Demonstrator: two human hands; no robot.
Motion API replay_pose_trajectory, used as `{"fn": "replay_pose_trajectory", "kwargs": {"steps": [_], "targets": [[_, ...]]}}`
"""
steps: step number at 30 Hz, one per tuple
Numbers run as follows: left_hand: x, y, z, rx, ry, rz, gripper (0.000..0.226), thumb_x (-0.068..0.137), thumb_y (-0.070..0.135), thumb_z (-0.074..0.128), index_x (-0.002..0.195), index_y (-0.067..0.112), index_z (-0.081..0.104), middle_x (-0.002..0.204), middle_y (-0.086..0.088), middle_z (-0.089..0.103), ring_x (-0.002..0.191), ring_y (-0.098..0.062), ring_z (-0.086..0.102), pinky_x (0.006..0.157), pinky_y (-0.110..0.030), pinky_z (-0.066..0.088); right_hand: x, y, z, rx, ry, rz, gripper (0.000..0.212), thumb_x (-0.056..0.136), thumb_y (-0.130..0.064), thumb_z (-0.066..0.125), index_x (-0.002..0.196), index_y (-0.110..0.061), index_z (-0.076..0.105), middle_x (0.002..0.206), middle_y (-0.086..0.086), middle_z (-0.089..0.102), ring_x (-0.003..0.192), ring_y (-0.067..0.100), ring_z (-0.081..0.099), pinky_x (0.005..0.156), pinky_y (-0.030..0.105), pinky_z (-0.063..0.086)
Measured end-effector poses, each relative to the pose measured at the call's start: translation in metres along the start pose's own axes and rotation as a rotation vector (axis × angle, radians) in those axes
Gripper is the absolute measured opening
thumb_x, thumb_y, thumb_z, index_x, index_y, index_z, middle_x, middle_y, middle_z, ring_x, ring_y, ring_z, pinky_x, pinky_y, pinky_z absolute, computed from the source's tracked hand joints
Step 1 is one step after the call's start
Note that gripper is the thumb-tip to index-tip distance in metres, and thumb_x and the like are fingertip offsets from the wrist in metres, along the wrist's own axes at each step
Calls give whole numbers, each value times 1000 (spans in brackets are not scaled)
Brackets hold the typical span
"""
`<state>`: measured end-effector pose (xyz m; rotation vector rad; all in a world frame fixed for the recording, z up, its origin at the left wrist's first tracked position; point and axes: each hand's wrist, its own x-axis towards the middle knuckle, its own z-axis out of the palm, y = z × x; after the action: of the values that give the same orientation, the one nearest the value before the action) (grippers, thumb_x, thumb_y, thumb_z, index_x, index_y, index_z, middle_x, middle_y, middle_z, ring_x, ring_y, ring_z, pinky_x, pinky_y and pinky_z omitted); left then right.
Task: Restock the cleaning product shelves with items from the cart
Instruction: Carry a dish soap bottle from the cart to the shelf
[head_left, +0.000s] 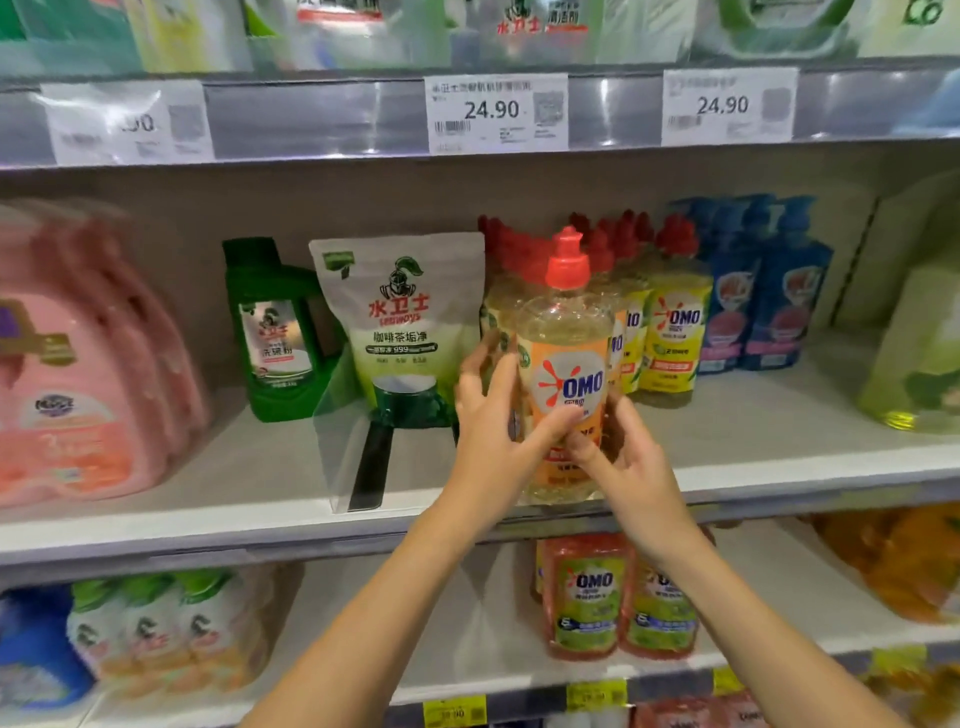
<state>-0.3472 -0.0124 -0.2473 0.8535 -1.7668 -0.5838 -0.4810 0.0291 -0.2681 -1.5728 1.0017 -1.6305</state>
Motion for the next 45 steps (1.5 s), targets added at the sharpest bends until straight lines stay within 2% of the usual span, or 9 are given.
{"fn": "replay_pose_trajectory", "kwargs": {"steps": [5,9,16,20,23,28,33,38,45], "targets": [[1,-16,5,-25,-9,-27,71,78,50,63,142,32,36,151,11,19,136,13,10,107,-2,14,3,10,-3,-80,-44,41,42,85,-29,61,125,-36,49,127,-17,60,123,1,53,99,24,48],[-1,-27,14,16,-15,-37,81,81,59,51,147,16,31,156,3,20,143,5,4,121,-33,17,3,14,-7,-267,-83,56,55,87,-44,55,138,-32,39,139,-13,44,131,0,41,108,32,41],[-7,-14,16,-43,10,-43,66,85,48,57,141,19,38,147,5,29,141,4,18,116,-22,24,0,14,-5,-336,-47,57,45,93,-25,58,135,-28,42,134,-7,48,124,-4,44,103,19,42],[-15,-3,12,-27,149,-32,69,85,28,72,143,16,37,132,14,41,125,16,34,101,-6,32,-4,11,-8,-302,-8,97,65,86,-37,64,144,-28,37,141,-12,48,130,0,44,108,30,41],[-32,4,2,-12,205,-13,63,84,32,71,139,20,43,138,10,44,131,2,38,107,-24,39,-17,2,-5,-379,124,80,82,79,-49,64,150,-26,29,147,-15,39,134,0,35,106,20,34],[-91,22,-24,-50,308,-30,23,86,25,67,108,18,64,107,4,65,103,-12,62,86,-32,54,-61,-22,13,-433,227,-250,48,87,-35,67,129,-19,50,126,-3,50,124,10,46,102,23,38],[-196,23,-57,65,364,-209,5,89,15,64,87,16,68,86,8,66,84,-8,64,74,-19,48,-122,-31,62,-144,-112,-116,21,87,-26,70,106,-28,60,107,-5,60,105,11,58,88,22,45],[-317,29,-96,162,505,-520,13,88,17,64,78,26,64,74,16,63,71,1,59,69,-14,44,-193,-28,130,118,-501,156,15,82,-21,64,95,-14,65,85,-11,68,76,0,62,70,13,48],[-475,59,-139,288,857,-908,15,82,27,63,70,34,58,67,20,59,65,3,53,63,-15,40,-292,-7,224,150,-1061,336,23,80,-42,66,95,-25,66,92,-6,68,82,7,61,74,20,48]]}}
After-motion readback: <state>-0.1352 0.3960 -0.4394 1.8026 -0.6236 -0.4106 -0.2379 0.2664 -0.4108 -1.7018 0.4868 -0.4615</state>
